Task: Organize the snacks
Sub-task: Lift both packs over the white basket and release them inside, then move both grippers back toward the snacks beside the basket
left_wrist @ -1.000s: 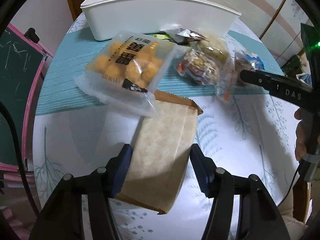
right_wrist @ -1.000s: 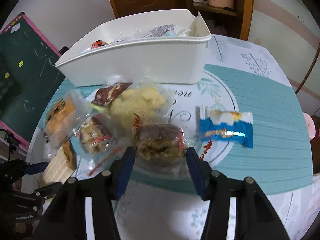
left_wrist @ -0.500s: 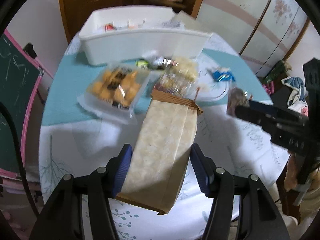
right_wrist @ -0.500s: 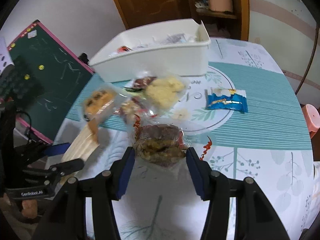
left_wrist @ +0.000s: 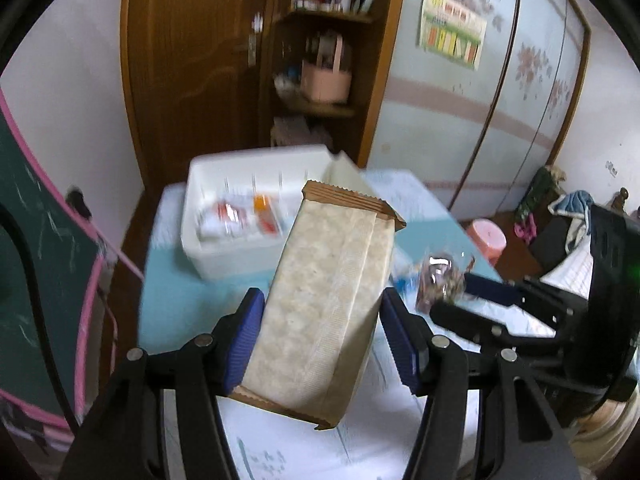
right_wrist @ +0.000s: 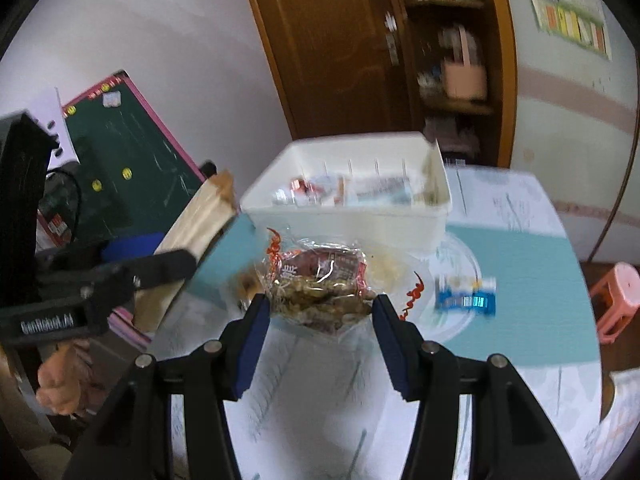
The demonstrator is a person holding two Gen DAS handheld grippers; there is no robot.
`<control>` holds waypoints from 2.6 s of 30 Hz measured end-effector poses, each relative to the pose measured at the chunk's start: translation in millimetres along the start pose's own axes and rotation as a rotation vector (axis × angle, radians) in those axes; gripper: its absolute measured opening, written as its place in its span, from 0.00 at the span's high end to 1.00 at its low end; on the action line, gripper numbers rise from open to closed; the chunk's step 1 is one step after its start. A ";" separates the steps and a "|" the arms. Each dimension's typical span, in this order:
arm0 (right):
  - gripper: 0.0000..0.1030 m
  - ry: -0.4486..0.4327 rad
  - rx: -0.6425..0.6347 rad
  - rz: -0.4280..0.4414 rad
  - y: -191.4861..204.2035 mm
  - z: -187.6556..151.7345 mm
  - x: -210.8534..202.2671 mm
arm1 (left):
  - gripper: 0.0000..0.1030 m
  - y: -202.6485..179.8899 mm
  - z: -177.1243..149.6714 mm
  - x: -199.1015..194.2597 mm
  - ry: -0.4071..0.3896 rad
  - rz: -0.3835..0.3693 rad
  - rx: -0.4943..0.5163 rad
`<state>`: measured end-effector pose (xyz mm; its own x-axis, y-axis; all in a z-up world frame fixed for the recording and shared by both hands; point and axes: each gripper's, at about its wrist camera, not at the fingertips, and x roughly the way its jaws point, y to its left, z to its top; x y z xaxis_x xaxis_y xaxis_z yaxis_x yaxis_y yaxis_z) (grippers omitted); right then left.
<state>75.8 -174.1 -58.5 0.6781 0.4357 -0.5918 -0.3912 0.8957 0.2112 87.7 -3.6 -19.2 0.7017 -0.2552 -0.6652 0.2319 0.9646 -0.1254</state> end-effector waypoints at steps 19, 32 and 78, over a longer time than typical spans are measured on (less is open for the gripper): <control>0.48 -0.255 -0.003 -0.053 -1.1 148.7 7.2 | 0.44 36.2 182.8 16.7 -0.139 0.220 -0.037; 0.47 -0.141 0.070 -0.122 -25.6 173.6 98.8 | 0.43 53.4 190.6 127.5 -0.025 0.335 -0.016; 0.32 -0.110 -0.081 -0.180 25.7 114.4 17.0 | 0.03 12.4 129.3 2.3 -0.085 0.143 -0.040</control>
<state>148.5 -133.6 25.9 0.8036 0.2805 -0.5249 -0.3035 0.9518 0.0440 179.3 -0.8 72.8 0.7802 -0.1178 -0.6143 0.0996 0.9930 -0.0639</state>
